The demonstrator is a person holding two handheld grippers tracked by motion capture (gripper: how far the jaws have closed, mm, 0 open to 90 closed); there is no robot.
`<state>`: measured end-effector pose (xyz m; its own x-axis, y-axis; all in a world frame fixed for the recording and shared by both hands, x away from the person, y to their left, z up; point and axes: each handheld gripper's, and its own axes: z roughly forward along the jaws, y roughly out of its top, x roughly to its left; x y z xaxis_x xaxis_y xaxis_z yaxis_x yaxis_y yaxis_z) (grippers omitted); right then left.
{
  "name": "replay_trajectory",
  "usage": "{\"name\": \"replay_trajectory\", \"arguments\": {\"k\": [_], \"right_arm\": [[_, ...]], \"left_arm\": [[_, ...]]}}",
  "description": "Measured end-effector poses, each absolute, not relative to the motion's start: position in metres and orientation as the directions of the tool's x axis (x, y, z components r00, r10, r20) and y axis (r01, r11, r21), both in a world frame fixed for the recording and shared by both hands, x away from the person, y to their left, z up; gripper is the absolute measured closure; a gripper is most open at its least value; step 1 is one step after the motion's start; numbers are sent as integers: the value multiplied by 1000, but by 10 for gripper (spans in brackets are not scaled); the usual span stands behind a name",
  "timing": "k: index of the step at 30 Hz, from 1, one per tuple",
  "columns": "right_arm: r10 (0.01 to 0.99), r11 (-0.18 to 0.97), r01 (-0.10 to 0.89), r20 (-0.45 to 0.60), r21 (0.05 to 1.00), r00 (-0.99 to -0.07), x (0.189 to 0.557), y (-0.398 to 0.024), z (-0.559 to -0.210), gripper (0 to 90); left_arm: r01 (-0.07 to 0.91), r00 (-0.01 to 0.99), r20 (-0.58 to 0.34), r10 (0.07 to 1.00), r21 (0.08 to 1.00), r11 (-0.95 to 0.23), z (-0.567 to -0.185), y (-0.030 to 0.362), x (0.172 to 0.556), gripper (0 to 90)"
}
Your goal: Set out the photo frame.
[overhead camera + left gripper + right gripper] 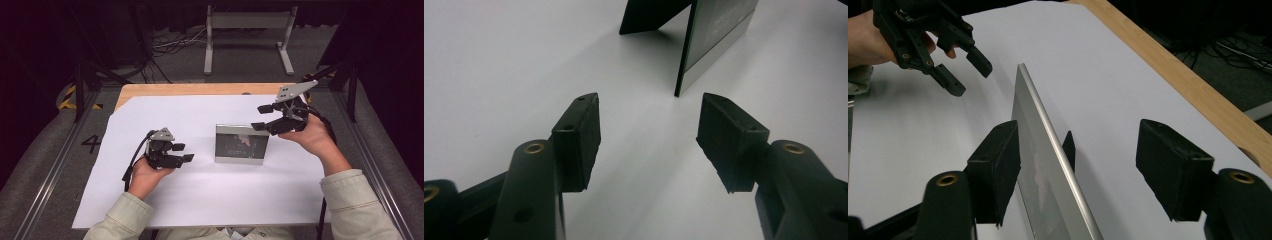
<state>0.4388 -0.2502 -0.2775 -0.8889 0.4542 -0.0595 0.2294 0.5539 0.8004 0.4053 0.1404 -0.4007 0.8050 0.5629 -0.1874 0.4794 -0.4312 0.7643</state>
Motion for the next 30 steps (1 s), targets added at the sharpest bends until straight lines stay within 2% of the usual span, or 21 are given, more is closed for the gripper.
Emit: {"name": "replay_trajectory", "arguments": {"k": [20, 30], "right_arm": [[614, 458, 307, -47, 834, -788, 410, -312, -279, 283], [659, 410, 333, -23, 849, -752, 397, -332, -295, 283]], "left_arm": [[444, 804, -143, 578, 791, -422, -399, 152, 400, 315], [416, 809, -119, 575, 808, -418, -400, 164, 390, 294]]}}
